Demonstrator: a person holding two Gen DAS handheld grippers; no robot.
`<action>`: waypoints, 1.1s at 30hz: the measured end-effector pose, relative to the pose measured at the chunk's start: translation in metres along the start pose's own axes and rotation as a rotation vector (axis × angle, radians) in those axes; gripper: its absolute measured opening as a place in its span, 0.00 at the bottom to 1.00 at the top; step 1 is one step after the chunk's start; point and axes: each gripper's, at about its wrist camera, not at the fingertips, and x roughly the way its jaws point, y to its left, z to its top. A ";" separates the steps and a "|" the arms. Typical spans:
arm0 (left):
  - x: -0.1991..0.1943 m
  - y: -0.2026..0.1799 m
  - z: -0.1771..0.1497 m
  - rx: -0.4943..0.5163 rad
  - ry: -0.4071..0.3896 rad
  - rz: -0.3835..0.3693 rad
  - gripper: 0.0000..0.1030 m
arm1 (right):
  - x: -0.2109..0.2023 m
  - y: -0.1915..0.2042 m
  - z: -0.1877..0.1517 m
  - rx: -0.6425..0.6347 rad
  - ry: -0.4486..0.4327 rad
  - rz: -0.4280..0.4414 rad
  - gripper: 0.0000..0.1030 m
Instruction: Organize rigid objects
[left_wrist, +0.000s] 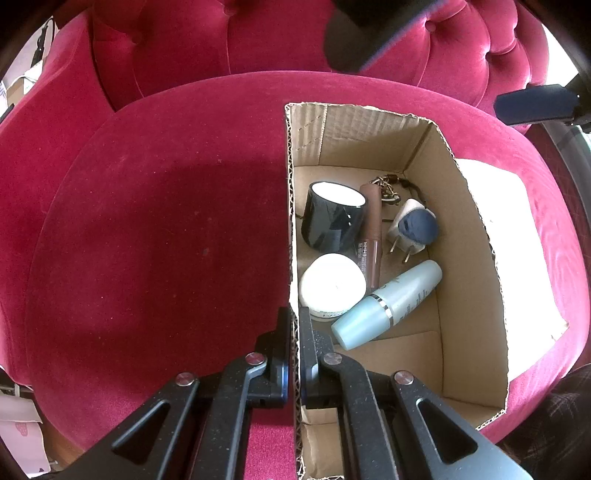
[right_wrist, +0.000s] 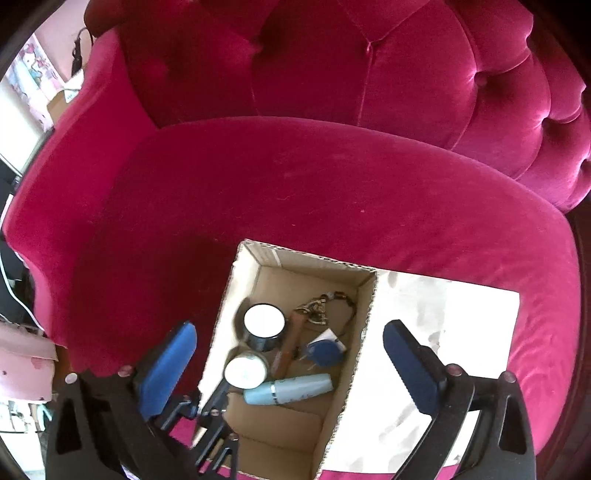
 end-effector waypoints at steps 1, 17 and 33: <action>0.000 0.000 0.000 0.000 0.000 0.000 0.03 | 0.001 0.000 0.000 -0.005 0.002 -0.012 1.00; 0.000 0.000 0.000 0.001 0.000 0.000 0.03 | 0.001 -0.004 -0.004 0.014 0.007 -0.007 1.00; -0.014 -0.002 0.001 -0.010 -0.029 0.016 0.44 | -0.024 -0.033 -0.017 0.058 -0.038 -0.009 1.00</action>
